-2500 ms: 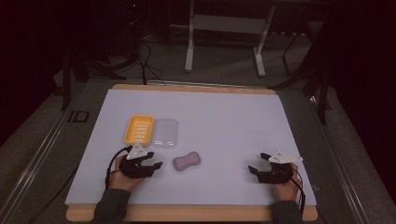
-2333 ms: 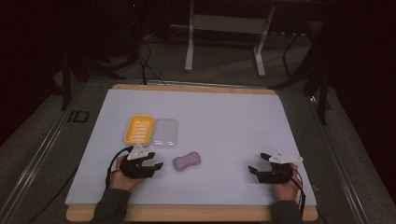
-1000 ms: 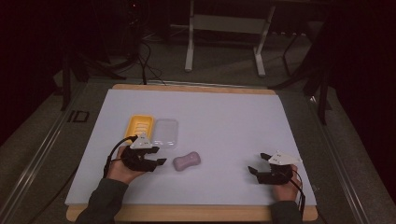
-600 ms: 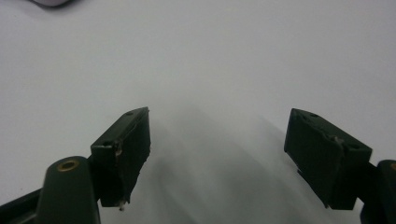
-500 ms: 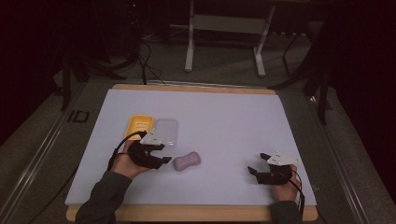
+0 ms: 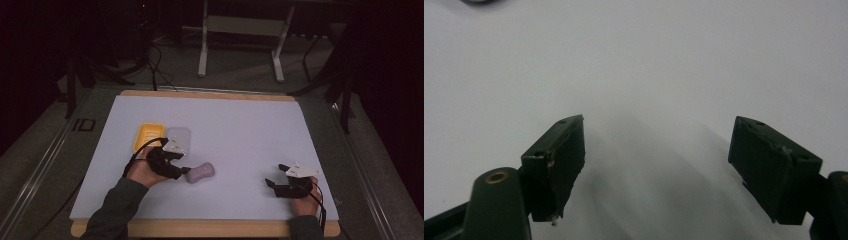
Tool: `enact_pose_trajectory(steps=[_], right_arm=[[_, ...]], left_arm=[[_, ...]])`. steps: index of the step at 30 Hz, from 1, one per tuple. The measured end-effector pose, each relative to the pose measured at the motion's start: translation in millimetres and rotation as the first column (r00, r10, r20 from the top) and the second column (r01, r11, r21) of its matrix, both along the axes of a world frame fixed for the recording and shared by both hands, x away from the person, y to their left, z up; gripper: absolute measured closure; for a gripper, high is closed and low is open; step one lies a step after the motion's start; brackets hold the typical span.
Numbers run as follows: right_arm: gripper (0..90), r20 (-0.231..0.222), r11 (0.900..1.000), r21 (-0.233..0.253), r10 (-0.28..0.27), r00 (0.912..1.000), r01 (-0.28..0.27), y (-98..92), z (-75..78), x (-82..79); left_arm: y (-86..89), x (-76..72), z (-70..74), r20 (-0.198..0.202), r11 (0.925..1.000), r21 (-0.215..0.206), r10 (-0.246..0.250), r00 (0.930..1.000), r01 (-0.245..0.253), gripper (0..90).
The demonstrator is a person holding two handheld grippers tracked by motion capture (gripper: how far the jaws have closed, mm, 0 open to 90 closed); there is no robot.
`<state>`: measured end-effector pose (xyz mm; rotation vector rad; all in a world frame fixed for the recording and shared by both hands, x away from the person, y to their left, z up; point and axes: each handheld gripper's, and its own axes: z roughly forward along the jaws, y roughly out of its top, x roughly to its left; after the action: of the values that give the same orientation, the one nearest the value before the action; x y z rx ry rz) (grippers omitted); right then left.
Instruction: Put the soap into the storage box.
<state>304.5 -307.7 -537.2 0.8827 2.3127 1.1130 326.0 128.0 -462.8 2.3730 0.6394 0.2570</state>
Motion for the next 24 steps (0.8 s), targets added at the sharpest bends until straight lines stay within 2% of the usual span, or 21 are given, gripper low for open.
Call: enact_pose_trajectory(steps=[11,20,24], right_arm=[[22.4,0.003,1.0,-0.003,-0.001,1.0,0.001,0.7,-0.2,-0.1],[22.4,0.002,1.0,-0.008,-0.002,1.0,0.002,1.1,-0.3,0.0],[22.4,0.001,1.0,-0.011,-0.001,1.0,0.002,1.3,-0.3,-0.1]], left_arm=[[-18.3,5.5,0.3,-0.029,0.9984,0.052,-0.022,0.9993,0.024,40.9],[-26.3,10.4,4.6,-0.049,0.9959,0.084,-0.029,0.9984,0.033,40.3],[-31.8,12.9,6.7,-0.055,0.9928,0.11,-0.041,0.9976,0.047,40.1]])
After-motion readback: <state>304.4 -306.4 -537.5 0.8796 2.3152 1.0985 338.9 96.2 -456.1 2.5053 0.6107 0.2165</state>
